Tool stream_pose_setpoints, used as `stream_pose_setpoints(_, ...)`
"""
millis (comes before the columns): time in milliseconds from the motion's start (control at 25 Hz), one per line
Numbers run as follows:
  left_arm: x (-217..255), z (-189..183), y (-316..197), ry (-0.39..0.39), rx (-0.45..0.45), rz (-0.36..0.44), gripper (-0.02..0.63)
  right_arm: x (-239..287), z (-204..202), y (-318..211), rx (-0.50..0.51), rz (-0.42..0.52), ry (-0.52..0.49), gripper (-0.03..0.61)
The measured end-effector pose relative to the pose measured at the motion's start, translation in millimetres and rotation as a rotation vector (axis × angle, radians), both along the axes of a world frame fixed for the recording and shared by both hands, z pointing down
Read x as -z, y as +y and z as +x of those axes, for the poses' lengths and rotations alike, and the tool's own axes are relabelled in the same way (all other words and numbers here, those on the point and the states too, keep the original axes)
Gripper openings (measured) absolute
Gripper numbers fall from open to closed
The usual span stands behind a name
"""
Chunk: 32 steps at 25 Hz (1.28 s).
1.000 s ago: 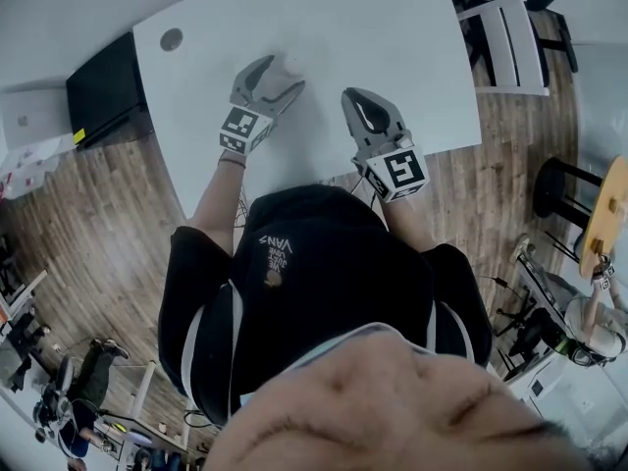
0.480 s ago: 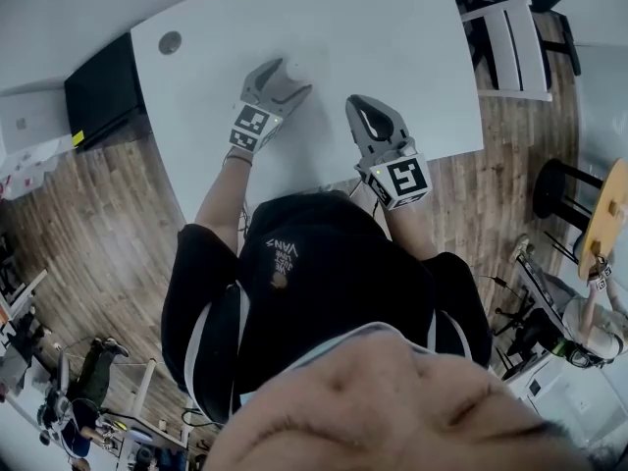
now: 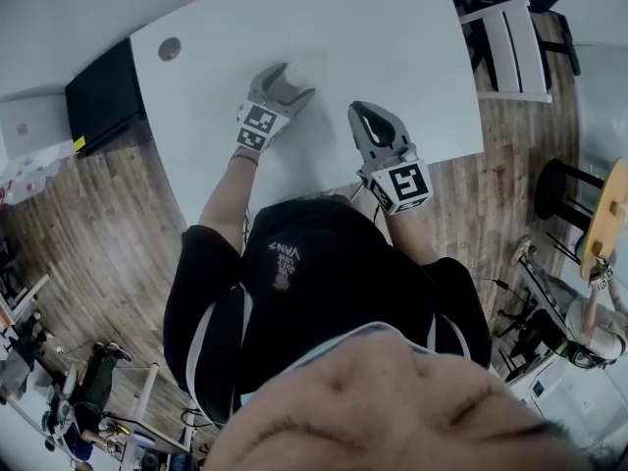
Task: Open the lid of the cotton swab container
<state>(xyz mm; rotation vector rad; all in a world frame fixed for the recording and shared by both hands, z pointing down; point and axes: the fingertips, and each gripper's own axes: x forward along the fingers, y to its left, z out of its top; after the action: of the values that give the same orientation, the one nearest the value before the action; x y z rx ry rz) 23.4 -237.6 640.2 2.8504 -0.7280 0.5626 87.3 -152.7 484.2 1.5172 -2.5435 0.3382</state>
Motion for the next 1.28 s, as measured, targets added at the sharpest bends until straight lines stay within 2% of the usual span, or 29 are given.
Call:
stream_pose_setpoints(200, -4.0, 3.9, 1.8, -0.050, -0.023, -0.005, 0.327, -1.3, 2.3, 0.1, -0.012, -0.004, -0.002, 0.012)
stream_pose_setpoints(360, -7.7, 3.7, -3.2, -0.093, 0.005, -0.003, 0.325, -1.7, 1.7, 0.1, -0.013, -0.008, -0.004, 0.012)
stream_pose_setpoints(480, -8.2, 0.5, -6.2, -0.110, 0.032, 0.000, 0.277, -1.2, -0.2, 1.4, -0.010, -0.009, -0.002, 0.012)
stream_pose_setpoints(920, -5.4, 1.7, -5.7, -0.100, 0.013, -0.026, 0.267, 0.6, -0.4, -3.8, 0.005, -0.013, 0.014, 0.012)
stream_pose_setpoints(1280, 50.1, -0.5, -4.6, -0.050, 0.024, 0.035, 0.267, 17.4, -10.4, -8.1, 0.053, 0.045, -0.002, 0.012)
